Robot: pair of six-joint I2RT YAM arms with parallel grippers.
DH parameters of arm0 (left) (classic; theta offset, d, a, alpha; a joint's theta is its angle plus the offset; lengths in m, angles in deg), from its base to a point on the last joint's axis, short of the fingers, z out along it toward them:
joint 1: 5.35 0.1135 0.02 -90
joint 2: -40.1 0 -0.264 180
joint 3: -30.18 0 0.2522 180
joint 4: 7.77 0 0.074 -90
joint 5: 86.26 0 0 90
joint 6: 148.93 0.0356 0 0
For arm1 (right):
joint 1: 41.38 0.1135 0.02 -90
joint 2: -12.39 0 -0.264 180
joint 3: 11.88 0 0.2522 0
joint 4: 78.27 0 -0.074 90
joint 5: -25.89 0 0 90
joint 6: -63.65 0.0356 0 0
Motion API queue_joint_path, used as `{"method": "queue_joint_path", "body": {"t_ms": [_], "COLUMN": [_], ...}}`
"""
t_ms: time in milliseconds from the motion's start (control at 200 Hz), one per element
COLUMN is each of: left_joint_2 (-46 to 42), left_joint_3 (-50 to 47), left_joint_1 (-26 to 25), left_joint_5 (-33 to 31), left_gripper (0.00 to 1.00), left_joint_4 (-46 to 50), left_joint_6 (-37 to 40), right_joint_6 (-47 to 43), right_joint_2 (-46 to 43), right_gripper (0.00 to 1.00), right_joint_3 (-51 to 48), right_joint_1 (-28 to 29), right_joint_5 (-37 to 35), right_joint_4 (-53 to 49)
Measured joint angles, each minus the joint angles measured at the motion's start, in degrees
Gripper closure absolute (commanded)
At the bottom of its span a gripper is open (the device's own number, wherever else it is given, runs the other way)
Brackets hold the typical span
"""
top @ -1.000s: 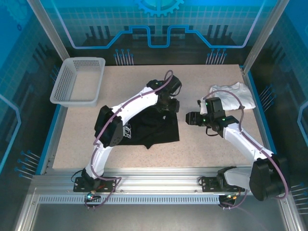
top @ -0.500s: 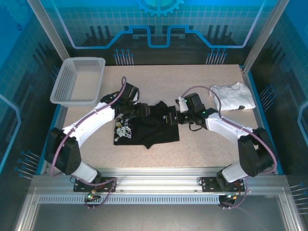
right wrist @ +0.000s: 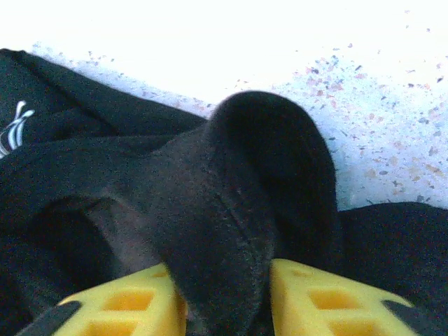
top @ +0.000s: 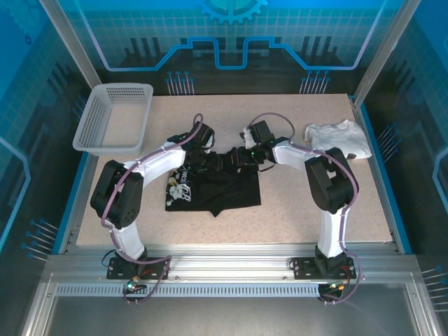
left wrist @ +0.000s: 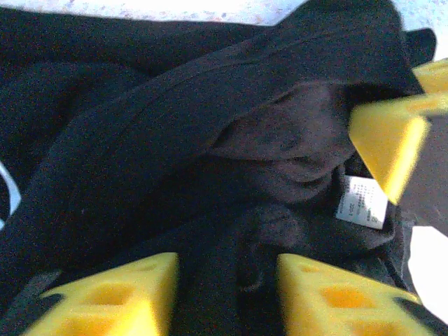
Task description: Fold the inside-out t-shirt
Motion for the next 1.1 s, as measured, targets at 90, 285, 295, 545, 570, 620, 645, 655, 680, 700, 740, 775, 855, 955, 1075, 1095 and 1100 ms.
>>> {"method": "queue_joint_path", "body": {"t_ms": [90, 285, 295, 545, 570, 620, 645, 655, 680, 700, 740, 775, 855, 955, 1075, 1095, 1100], "left_joint_2": [-0.9, -5.2, -5.3, -5.2, -4.5, -2.6, -1.3, -0.7, 0.3, 1.2, 2.4, 3.0, 2.8, 0.5, -8.2, -10.1, -10.4], "left_joint_3": [-0.5, -1.9, -1.9, -1.8, -1.7, -0.9, -0.4, -0.2, 0.2, 0.5, 0.8, 0.8, 0.8, 0.3, -5.3, -6.6, -6.8], "left_joint_1": [-0.9, -8.0, -8.3, -18.1, -18.8, -19.8, -20.2, -20.4, -20.7, -20.9, -21.2, -21.4, -21.4, -21.0, -17.5, -16.0, -15.8], "left_joint_5": [0.8, 2.3, 2.3, 3.8, 4.1, 4.9, 5.1, 5.4, 5.6, 6.0, 6.4, 6.9, 7.6, 7.5, 7.3, 7.3, 7.3], "left_gripper": [0.88, 0.98, 0.98, 0.8, 0.75, 0.66, 0.62, 0.6, 0.56, 0.53, 0.48, 0.45, 0.42, 0.39, 0.38, 0.38, 0.38], "left_joint_4": [-1.7, -4.6, -4.8, -12.1, -13.0, -14.4, -15.0, -15.3, -15.7, -16.0, -16.5, -16.4, -16.2, -15.9, -16.0, -16.0, -16.0], "left_joint_6": [-0.9, -2.3, -2.4, -5.5, -5.9, -6.7, -7.3, -7.1, -7.6, -7.4, -7.8, -7.8, -6.8, -4.6, -3.3, -3.4, -3.4], "right_joint_6": [-0.5, -1.1, -1.2, -3.9, -4.0, -4.6, -5.0, -4.9, -5.4, -5.4, -6.1, -6.6, -7.6, -8.5, -8.9, -8.7, -8.7], "right_joint_2": [0.5, 0.5, 0.5, 0.8, 1.1, 1.8, 2.2, 2.3, 2.8, 3.0, 3.3, 3.4, 3.4, 1.6, -6.1, -7.5, -7.8], "right_gripper": [0.87, 0.91, 0.91, 0.81, 0.79, 0.75, 0.73, 0.72, 0.69, 0.66, 0.61, 0.58, 0.57, 0.56, 0.49, 0.48, 0.47], "right_joint_3": [0.7, 2.9, 3.0, 8.9, 9.9, 11.5, 12.2, 12.4, 13.0, 13.3, 13.6, 13.6, 13.7, 11.9, 5.1, 4.0, 3.8], "right_joint_1": [-0.2, -1.9, -2.1, -5.7, -6.1, -6.9, -7.4, -7.5, -8.0, -8.4, -9.2, -9.8, -11.1, -12.3, -12.7, -12.6, -12.6], "right_joint_5": [-0.1, 0.1, 0.2, 4.9, 5.6, 6.8, 7.5, 7.7, 8.2, 8.4, 9.0, 9.1, 9.0, 8.1, 7.1, 7.1, 7.1], "right_joint_4": [-0.7, -2.2, -2.3, -8.5, -9.1, -10.1, -10.7, -10.9, -11.5, -12.0, -13.1, -14.3, -17.2, -18.7, -18.8, -18.7, -18.6]}}
